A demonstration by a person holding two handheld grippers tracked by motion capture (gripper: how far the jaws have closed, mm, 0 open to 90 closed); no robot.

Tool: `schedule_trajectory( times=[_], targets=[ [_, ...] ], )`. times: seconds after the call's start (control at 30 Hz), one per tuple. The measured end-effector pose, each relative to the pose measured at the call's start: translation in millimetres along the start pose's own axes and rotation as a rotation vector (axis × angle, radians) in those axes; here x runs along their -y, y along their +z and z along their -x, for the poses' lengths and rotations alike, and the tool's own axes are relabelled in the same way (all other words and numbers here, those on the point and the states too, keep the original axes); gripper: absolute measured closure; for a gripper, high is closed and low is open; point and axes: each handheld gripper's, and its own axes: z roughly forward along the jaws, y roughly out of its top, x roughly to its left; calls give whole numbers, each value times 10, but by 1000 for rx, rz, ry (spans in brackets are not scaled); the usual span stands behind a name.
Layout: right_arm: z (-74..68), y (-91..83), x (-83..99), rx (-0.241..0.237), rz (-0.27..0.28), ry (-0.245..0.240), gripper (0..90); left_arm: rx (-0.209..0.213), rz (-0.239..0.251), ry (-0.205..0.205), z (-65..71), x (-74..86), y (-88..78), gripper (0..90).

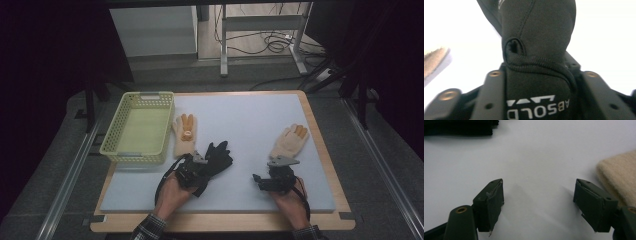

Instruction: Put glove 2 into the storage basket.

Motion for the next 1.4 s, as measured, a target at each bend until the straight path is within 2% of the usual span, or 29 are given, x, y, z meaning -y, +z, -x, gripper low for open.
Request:
schedule_trajectory(
  times=[0.07, 0.63, 0.8, 0.83, 0.93, 1.13, 1.33, 1.37, 1.4],
  targets=[
    [0, 0, 0, 0, 0, 0, 239, -4, 6, -5, -11, -17, -25, 662],
    [1, -1, 0, -1, 0, 0, 237, -89, 46, -25, -285, -381, -502, 655],
    [2, 0, 0, -1, 1, -1, 237, -129, 64, -34, -389, -465, -664, 652],
    [1, -1, 0, -1, 0, 0, 237, -139, 71, -42, -449, -497, -737, 651],
    [1, 0, 0, -1, 0, 0, 237, -152, 74, -49, -523, -529, -807, 651],
    [1, 2, 1, -1, 2, 0, 237, -206, 75, -86, -793, -593, -992, 650],
    [2, 2, 1, -1, 3, -1, 237, -257, 81, -142, -1075, -566, -1096, 646],
    [2, 2, 1, -1, 3, -1, 237, -277, 74, -157, -1171, -542, -1121, 646],
    [2, 2, 1, -1, 3, -1, 237, -277, 74, -157, -1171, -542, -1121, 646]
  ],
)
